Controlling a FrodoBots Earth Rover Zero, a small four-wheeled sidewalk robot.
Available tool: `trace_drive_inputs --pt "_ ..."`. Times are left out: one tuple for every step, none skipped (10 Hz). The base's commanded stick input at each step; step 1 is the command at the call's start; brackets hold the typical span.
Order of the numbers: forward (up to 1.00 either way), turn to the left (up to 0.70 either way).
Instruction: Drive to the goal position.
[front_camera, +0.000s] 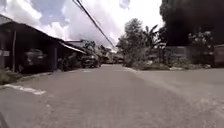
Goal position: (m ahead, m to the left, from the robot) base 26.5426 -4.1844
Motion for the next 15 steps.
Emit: trace_drive_inputs --pt "1.0 0.0" --pt "1.0 0.0" --pt "1.0 0.0" --pt "1.0 0.0" --pt "1.0 0.0" --pt "1.0 0.0" --pt "1.0 0.0" --pt "1.0 0.0" --pt "1.0 0.0" --pt "1.0 0.0" --pt "1.0 0.0" --pt "1.0 0.0" --pt "1.0 0.0" --pt "1.0 0.0" --pt "1.0 0.0"
